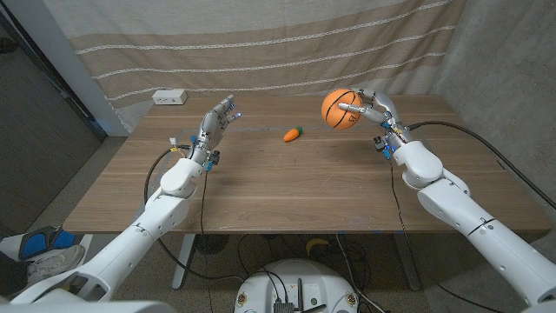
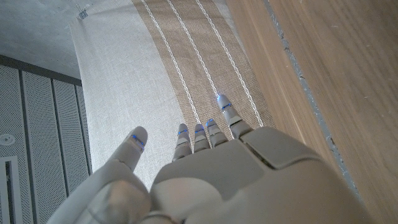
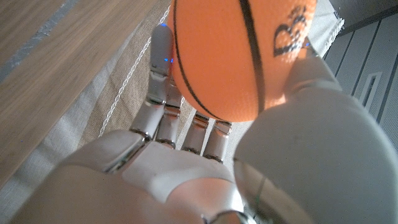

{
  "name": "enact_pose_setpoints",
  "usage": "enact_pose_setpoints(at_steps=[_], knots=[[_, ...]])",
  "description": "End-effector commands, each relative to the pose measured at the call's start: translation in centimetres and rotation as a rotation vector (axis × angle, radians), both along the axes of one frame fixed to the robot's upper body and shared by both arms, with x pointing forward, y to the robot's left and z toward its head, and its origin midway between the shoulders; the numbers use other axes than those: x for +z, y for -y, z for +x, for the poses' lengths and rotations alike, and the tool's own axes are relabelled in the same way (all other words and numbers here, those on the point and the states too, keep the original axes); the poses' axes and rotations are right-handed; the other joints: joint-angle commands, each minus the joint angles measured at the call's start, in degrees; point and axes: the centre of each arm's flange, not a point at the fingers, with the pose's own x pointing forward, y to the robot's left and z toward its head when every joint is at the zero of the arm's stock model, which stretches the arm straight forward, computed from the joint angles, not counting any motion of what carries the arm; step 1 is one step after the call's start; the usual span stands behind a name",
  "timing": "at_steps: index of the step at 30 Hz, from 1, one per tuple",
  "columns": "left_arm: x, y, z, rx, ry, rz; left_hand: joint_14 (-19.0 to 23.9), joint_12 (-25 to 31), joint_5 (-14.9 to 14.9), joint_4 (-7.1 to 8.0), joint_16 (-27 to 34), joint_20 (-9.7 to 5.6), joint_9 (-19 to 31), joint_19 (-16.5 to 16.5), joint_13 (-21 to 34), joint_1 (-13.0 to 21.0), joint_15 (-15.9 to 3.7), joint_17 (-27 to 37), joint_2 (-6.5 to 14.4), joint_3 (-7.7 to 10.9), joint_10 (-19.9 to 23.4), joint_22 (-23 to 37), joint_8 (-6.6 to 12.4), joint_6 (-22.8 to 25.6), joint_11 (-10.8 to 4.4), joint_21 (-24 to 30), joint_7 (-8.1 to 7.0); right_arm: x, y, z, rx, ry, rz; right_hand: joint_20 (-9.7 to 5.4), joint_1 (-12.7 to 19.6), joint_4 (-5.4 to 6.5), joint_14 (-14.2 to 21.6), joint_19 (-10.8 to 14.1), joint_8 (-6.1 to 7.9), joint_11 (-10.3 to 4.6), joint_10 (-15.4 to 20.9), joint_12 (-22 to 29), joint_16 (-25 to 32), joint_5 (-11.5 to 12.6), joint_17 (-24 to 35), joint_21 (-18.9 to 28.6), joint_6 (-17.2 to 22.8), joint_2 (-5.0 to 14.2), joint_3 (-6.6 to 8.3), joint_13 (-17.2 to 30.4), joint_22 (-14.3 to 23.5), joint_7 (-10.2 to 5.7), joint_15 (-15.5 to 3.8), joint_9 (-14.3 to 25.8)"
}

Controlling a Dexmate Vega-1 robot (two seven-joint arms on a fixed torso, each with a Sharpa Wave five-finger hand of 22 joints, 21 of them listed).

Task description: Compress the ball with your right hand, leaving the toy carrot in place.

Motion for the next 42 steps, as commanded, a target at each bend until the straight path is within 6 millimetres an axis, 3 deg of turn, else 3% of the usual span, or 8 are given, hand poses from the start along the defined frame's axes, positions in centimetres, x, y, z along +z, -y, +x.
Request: enact_pose_setpoints(at_steps=[1,27,42], knots=[[0.0,-0.1,0.4,-0.002,0.003,-0.001,0.23,0.18,-0.01,-0.46,-0.2,-0.03,0.12,0.35,0.12,-0.42,-0.47,0.2,1.54,0.18,-0.02,0.28,0.23,0.4,-0.49,-0.16,-0.34,0.0,1.3,1.9,0.097,-0.037,0.094,-12.39,20.57,0.2,17.47,-7.21,0.19,0.14,1.72,0.41,-0.03,0.26,0.24,0.48,7.97,20.16,0.29,9.95,-0.1,7.58,-21.97,0.26],[-0.4,-0.3,-0.1,0.0,-0.009,-0.016,0.11,0.15,-0.03,-0.63,-0.28,-0.08,0.12,0.53,0.11,-0.41,-0.55,0.19,1.51,0.27,-0.02,0.29,0.16,0.43,-0.21,-0.65,-0.41,-1.2,3.0,5.1,0.313,-0.112,0.279,-12.38,20.61,0.3,17.36,-7.66,-0.3,0.2,1.78,-0.2,-0.39,0.2,0.36,1.39,7.96,20.19,0.32,10.79,-1.1,7.71,-21.85,0.35],[-1.1,-0.9,-1.8,0.047,-0.011,-0.032,0.12,0.16,-0.04,-0.68,-0.27,-0.07,0.12,0.68,0.11,-0.43,-0.53,0.19,1.55,0.33,0.02,0.31,0.12,0.38,-0.15,-0.93,-0.35,-2.1,4.1,7.4,0.448,-0.11,0.428,-12.4,20.72,0.24,17.26,-7.87,-0.59,0.34,1.78,-0.64,-0.64,0.15,0.4,1.89,7.93,20.24,0.45,11.19,-1.56,7.67,-21.84,0.4]])
